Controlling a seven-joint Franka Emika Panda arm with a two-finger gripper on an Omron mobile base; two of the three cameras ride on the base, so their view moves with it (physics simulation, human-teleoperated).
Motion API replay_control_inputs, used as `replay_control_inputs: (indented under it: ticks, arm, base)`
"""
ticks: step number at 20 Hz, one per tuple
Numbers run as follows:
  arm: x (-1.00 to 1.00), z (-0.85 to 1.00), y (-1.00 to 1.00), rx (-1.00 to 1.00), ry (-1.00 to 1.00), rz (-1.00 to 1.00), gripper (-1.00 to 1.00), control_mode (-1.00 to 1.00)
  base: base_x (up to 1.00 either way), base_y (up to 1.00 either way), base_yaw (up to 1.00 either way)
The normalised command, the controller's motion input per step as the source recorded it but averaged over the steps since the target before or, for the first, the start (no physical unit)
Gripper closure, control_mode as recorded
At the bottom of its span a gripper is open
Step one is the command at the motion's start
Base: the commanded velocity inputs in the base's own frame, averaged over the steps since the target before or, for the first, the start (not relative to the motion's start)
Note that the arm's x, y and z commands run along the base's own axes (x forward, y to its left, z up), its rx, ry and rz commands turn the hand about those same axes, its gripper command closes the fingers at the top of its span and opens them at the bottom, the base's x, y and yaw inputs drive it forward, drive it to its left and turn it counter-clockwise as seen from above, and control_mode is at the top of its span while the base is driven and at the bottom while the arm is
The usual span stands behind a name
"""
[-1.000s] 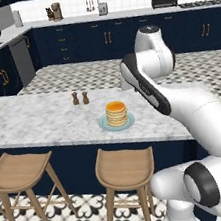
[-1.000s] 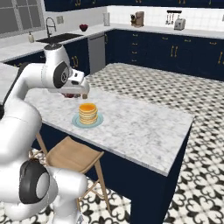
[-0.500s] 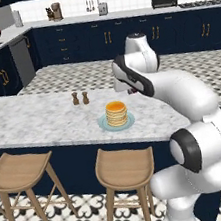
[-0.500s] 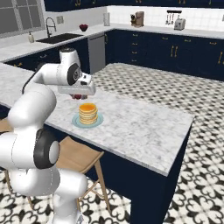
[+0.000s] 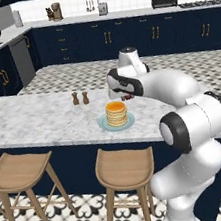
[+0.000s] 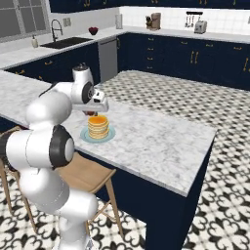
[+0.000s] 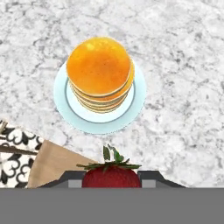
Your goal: Take the strawberry from the fridge and place it on top of the pancake, located on the dining counter.
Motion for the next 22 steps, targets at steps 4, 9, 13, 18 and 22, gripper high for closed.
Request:
replay_control_inputs:
  ticks: [4,9,13,18,22]
  arm:
    - [0.55,-0.21,0.00,0.00,0.00,0.00,1.00,-1.00]
    - [0.52,-0.20,0.00,0.00,0.00,0.00,1.00,-1.00]
    - [0.41,-0.30,0.00,0.00,0.00,0.00,1.00,-1.00]
    - [0.35,-0.33,0.00,0.00,0.00,0.00,1.00,-1.00]
    - [0.23,-0.26,0.01,0.00,0.00,0.00,1.00,-1.00]
  base:
    - [0.00,0.00,0.00]
    - [0.00,0.00,0.00]
    - [0.00,0.00,0.00]
    - [0.00,0.00,0.00]
    - [0.00,0.00,0.00]
